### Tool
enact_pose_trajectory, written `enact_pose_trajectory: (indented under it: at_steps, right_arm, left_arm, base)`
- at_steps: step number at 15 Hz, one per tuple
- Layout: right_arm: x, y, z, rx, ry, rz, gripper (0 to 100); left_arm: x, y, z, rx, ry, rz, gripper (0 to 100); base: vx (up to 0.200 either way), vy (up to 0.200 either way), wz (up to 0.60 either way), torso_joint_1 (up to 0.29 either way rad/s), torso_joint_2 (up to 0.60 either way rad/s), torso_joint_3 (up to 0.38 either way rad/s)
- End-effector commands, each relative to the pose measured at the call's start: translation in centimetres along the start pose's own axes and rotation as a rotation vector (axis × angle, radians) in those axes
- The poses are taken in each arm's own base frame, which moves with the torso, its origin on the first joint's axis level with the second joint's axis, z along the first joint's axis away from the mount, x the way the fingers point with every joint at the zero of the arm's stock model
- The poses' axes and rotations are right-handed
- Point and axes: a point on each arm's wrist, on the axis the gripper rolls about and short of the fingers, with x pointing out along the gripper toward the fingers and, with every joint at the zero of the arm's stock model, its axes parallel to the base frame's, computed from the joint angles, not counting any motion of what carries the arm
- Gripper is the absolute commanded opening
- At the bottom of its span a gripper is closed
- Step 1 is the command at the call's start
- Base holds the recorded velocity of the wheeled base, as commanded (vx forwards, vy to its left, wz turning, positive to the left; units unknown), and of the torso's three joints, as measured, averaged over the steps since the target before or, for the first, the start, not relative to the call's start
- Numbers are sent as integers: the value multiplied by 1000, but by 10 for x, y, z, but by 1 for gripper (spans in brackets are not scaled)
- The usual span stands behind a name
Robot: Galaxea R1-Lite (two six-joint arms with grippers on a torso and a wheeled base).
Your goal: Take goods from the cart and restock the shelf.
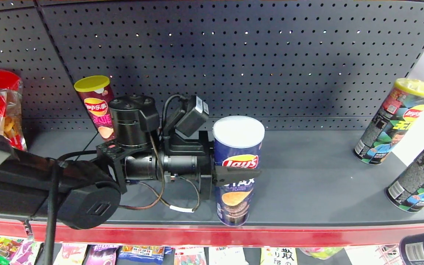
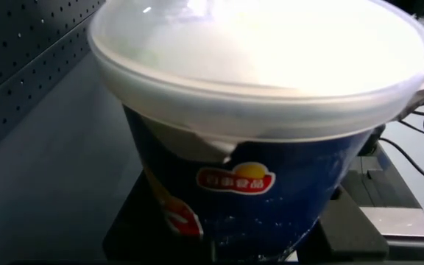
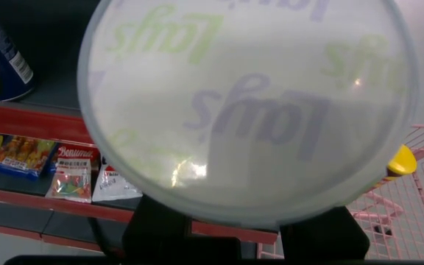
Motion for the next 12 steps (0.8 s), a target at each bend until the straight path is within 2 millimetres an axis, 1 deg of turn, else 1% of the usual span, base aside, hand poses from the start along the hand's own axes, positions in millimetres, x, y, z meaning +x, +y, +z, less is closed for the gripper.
enact_pose_trajectory:
  at_steps: [1, 12]
  right_arm:
    - [1, 0, 0, 0, 4, 0, 0]
    - [2, 0, 0, 0, 12, 1, 0]
  left_arm:
    - [0, 0, -1, -3, 3, -3, 0]
    - [0, 2, -5, -10, 7, -23, 0]
  base:
    - [0, 0, 0, 0, 0, 0]
    - [0, 0, 0, 0, 0, 0]
